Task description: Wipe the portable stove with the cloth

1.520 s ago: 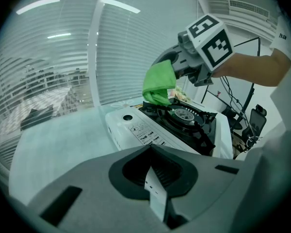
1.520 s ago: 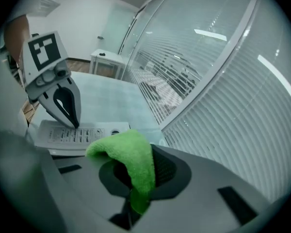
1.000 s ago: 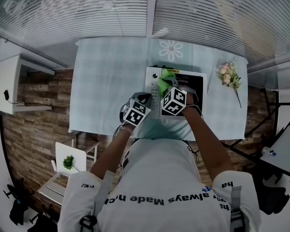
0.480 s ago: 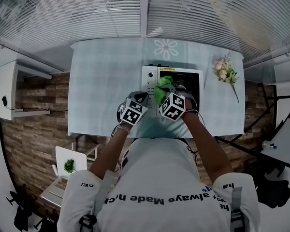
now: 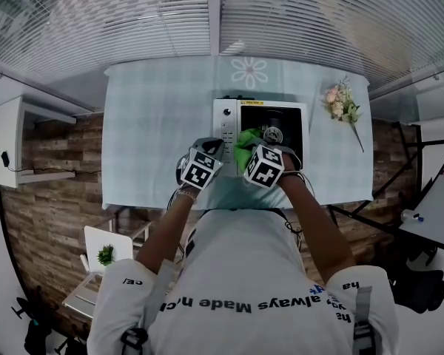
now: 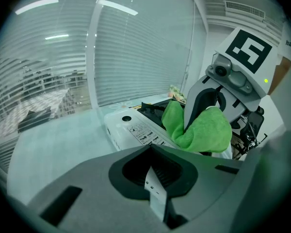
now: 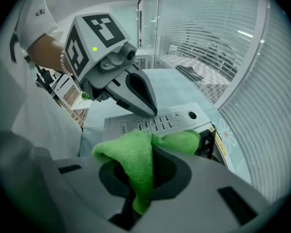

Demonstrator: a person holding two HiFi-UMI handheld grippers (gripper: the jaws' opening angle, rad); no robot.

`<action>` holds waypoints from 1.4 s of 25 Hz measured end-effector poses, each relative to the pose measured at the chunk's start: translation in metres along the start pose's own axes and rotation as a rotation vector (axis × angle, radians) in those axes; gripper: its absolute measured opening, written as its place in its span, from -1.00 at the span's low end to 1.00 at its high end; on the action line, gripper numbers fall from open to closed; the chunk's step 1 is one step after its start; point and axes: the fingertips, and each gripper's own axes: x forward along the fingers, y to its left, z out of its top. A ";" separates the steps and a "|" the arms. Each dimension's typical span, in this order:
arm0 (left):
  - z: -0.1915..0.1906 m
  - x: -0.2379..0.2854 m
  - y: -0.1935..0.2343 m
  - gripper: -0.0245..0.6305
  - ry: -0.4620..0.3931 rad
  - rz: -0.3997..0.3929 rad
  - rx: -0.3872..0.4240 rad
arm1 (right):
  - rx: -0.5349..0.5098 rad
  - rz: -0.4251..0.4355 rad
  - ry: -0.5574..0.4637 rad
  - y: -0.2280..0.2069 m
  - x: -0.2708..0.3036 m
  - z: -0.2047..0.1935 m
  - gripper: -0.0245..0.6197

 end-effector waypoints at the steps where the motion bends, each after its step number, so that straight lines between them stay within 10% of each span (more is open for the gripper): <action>1: 0.000 0.000 0.000 -0.89 0.000 -0.001 -0.001 | 0.000 0.016 0.006 0.004 0.000 -0.001 -0.84; 17: -0.001 0.000 0.001 -0.89 0.016 -0.044 0.003 | 0.119 0.063 -0.237 0.060 -0.039 0.049 -0.84; 35: 0.001 0.001 0.000 -0.89 0.024 -0.022 0.014 | 0.032 0.069 -0.213 0.127 0.025 0.036 -0.84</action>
